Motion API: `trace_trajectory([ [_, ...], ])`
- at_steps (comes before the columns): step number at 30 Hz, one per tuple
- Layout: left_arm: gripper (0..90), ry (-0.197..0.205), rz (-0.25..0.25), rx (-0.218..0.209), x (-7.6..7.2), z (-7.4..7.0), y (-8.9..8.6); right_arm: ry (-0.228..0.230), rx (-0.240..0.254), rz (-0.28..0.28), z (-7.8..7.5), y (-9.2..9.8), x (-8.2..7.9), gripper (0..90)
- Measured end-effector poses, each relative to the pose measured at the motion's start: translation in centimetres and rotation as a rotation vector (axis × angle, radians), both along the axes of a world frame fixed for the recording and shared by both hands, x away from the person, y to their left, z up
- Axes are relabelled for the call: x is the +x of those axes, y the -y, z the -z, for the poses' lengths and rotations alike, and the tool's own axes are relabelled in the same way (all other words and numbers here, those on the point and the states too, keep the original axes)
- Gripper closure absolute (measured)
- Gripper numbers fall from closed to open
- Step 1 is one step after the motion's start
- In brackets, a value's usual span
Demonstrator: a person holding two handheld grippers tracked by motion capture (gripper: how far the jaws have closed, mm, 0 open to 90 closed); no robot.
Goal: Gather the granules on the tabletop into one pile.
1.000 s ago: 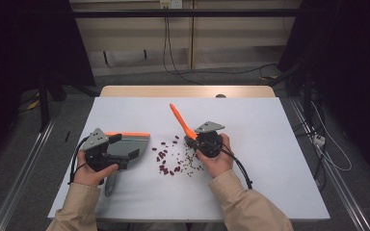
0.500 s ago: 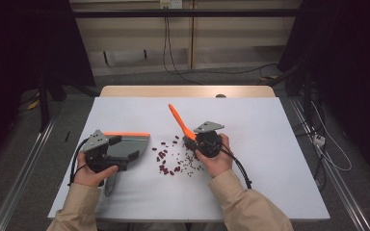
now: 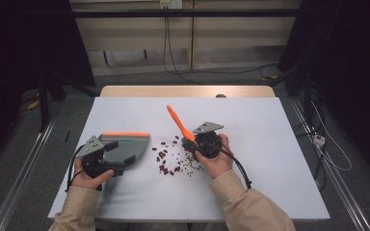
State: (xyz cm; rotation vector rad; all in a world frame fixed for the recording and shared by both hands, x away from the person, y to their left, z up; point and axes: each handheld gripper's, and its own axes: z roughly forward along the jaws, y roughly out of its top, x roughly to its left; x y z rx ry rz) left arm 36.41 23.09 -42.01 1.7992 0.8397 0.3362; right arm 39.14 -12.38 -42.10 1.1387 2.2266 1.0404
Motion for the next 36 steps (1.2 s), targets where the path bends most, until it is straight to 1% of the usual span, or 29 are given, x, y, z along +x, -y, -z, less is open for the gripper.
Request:
trace_trajectory([
  [3,5.8,0.003,-0.003,-0.006,-0.1,-0.1,-0.1,-0.005,0.001,-0.007,-0.1,0.0,-0.1,71.3],
  [7,5.7,0.005,-0.005,-0.005,0.0,-0.1,-0.2,-0.008,0.007,-0.016,-0.1,-0.2,-0.1,71.3],
  [10,5.7,0.006,-0.002,-0.003,-0.1,-0.1,-0.2,-0.005,-0.001,-0.026,-0.1,-0.6,-0.2,71.3],
  [12,5.7,0.006,-0.004,-0.003,-0.1,-0.1,-0.2,-0.005,0.006,-0.033,-0.1,-0.8,-0.3,71.3],
  [14,5.7,0.007,0.000,-0.006,-0.1,-0.1,-0.1,0.001,0.003,-0.040,-0.1,-1.0,-0.5,71.3],
  [16,5.7,0.010,0.008,0.002,-0.1,-0.1,0.0,0.021,-0.015,-0.040,-0.3,-1.2,-0.6,71.3],
  [17,5.7,0.007,0.007,-0.001,-0.1,-0.1,0.0,0.028,-0.019,-0.040,-0.4,-1.2,-0.6,71.3],
  [19,5.7,0.009,0.009,0.002,-0.1,-0.1,-0.1,0.029,0.008,-0.034,-0.8,-1.0,-0.5,71.3],
  [20,5.7,0.009,0.008,0.002,-0.1,-0.1,-0.1,0.038,0.016,-0.032,-1.0,-0.9,-0.5,71.3],
  [22,5.7,0.010,0.009,0.003,-0.1,-0.1,-0.1,0.042,0.035,-0.029,-1.6,-0.7,-0.6,71.3],
  [27,5.7,0.009,0.008,0.002,-0.1,-0.1,0.0,0.027,0.103,-0.024,-2.4,-0.7,-0.6,71.3],
  [30,5.7,0.010,0.008,0.000,0.0,-0.2,-0.1,0.000,0.163,-0.043,-2.4,-1.4,-0.8,71.3],
  [32,5.7,0.009,0.005,0.001,0.0,-0.2,-0.1,-0.006,0.180,-0.056,-2.3,-2.2,-1.0,71.3],
  [33,5.7,0.008,0.005,0.001,-0.1,-0.2,-0.2,-0.013,0.196,-0.060,-2.3,-2.6,-1.1,71.3],
  [35,5.7,0.009,0.005,0.001,0.0,-0.2,-0.2,-0.043,0.243,-0.070,-2.1,-3.3,-1.1,71.3],
  [36,5.7,0.011,0.004,-0.004,0.0,-0.2,-0.3,-0.047,0.256,-0.077,-2.1,-3.7,-1.1,71.3],
])
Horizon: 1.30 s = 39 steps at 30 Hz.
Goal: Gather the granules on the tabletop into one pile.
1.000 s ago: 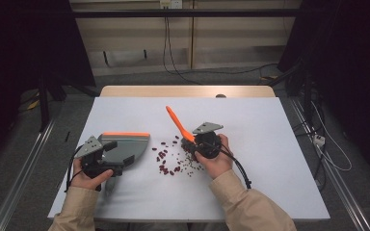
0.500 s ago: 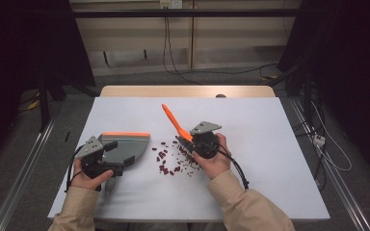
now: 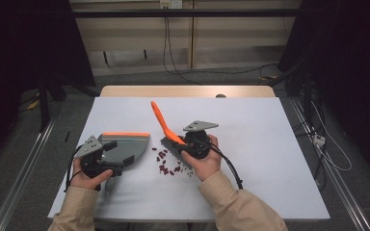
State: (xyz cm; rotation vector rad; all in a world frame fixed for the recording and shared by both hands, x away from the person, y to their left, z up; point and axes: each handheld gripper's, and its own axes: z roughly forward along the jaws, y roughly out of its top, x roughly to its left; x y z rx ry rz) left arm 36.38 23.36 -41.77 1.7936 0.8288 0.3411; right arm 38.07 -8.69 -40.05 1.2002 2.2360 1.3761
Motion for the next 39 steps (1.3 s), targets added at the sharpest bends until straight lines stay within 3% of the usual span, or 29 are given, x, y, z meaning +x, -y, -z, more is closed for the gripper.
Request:
trace_trajectory([
  [4,5.7,0.003,-0.007,0.000,0.0,-0.1,-0.2,-0.015,0.023,-0.020,-0.1,-1.8,-0.2,71.3],
  [8,5.7,0.008,-0.006,0.003,0.0,-0.2,-0.3,-0.019,-0.005,-0.047,0.4,-3.3,-0.6,71.3],
  [15,5.7,0.014,-0.007,0.004,-0.1,-0.2,-0.3,-0.045,0.009,-0.075,1.2,-4.0,-1.9,71.3],
  [19,5.7,0.013,-0.009,0.011,0.0,-0.2,-0.2,-0.120,0.064,-0.093,2.6,-4.2,-2.4,71.3],
  [21,5.7,0.014,-0.007,0.010,0.0,-0.2,-0.1,-0.119,0.077,-0.086,2.8,-4.3,-2.4,71.3],
  [24,5.7,0.015,-0.006,0.013,-0.1,-0.3,-0.2,-0.127,0.049,-0.054,2.9,-4.2,-1.6,71.3],
  [29,5.7,0.016,-0.009,0.010,-0.1,-0.2,-0.4,-0.171,0.075,-0.022,3.4,-3.0,-0.5,71.1],
  [39,5.7,0.018,-0.009,0.015,-0.1,-0.3,-0.3,-0.158,0.060,0.034,3.3,-0.6,-0.2,71.0],
])
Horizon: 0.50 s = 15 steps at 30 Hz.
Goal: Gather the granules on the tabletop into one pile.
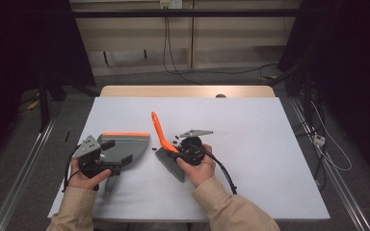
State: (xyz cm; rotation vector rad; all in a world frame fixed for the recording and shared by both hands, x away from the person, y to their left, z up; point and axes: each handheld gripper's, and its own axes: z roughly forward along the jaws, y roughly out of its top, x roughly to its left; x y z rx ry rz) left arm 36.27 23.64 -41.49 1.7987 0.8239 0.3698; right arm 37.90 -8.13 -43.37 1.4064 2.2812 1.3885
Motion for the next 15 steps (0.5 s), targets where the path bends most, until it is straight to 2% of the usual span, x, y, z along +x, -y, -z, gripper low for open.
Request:
trace_trajectory([
  [9,5.7,-0.002,-0.001,0.004,0.0,0.0,0.1,0.000,0.000,0.055,0.1,2.6,0.2,70.9],
  [15,5.7,0.000,0.001,0.006,0.0,0.0,0.2,0.003,-0.004,0.068,0.0,3.3,0.2,71.0],
])
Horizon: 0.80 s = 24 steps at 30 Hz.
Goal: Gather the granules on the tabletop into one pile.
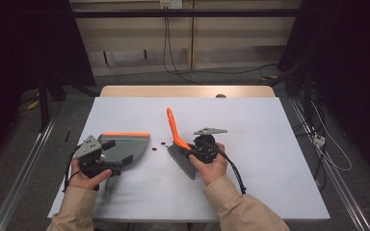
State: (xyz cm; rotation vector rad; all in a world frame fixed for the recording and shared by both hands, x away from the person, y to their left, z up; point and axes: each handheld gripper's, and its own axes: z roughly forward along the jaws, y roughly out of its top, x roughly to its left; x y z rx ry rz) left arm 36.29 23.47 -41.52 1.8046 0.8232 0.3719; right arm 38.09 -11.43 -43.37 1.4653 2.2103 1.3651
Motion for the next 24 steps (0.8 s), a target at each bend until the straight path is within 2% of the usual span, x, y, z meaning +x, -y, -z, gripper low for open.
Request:
trace_trajectory([
  [2,5.7,0.000,0.000,0.001,0.0,0.0,0.0,-0.013,0.026,-0.001,0.0,0.1,0.0,71.2],
  [4,5.8,0.000,0.000,-0.001,0.0,0.0,0.0,-0.003,0.026,-0.003,-0.2,-0.1,0.1,71.2],
  [7,5.7,-0.001,0.001,0.000,0.1,0.0,0.0,0.002,0.069,-0.011,-0.9,-0.4,0.1,71.3],
  [12,5.7,-0.003,-0.002,-0.003,0.1,0.0,-0.1,0.009,0.086,-0.040,-1.5,-2.0,0.9,71.3],
  [14,5.7,-0.003,-0.005,-0.007,0.1,0.0,-0.2,0.007,0.094,-0.047,-1.4,-2.7,1.3,71.3],
  [17,5.7,-0.004,-0.008,-0.007,0.2,0.0,-0.2,-0.009,0.080,-0.060,-0.9,-4.0,1.9,71.3],
  [24,5.7,-0.008,-0.009,-0.002,0.2,0.0,-0.3,-0.056,0.120,-0.073,0.1,-5.9,2.9,71.3],
])
